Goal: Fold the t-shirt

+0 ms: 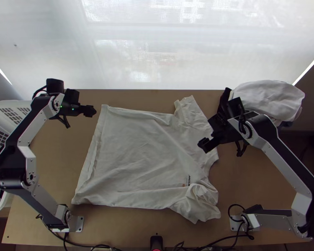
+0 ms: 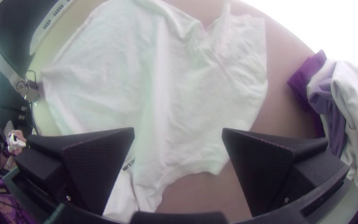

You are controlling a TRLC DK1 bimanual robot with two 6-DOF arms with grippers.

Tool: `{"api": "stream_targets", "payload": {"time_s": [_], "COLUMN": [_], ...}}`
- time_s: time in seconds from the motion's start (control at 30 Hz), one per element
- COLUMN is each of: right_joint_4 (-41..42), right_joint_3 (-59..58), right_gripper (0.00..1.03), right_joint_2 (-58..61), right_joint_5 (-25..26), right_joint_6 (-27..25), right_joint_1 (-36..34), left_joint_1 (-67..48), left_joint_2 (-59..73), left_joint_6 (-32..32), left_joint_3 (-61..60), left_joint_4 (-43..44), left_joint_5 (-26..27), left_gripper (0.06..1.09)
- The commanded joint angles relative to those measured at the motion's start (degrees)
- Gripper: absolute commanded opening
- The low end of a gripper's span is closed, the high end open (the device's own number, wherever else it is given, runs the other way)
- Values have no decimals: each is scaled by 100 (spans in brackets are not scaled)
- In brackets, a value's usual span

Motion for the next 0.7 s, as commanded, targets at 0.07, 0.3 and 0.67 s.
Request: {"api": "stream_targets", "payload": {"time_s": [0.07, 0.3, 0.67], "right_joint_4": [1040, 1146, 1313], "right_joint_3": [496, 1515, 1946], "right_gripper": [98, 98, 98], "right_joint_2": [938, 2098, 2740], "right_joint_5": [5, 5, 14], "right_joint_6": [309, 353, 335], "right_joint_1": [-112, -174, -525], "left_joint_1": [-223, -355, -618], "left_joint_2": [1787, 2393, 2692], "left_joint_6": [-444, -629, -814], "left_joint_3": [1541, 2024, 2376], "left_joint_4": [462, 497, 198], "left_joint_5": [-369, -369, -308], "left_gripper": [92, 92, 80]}}
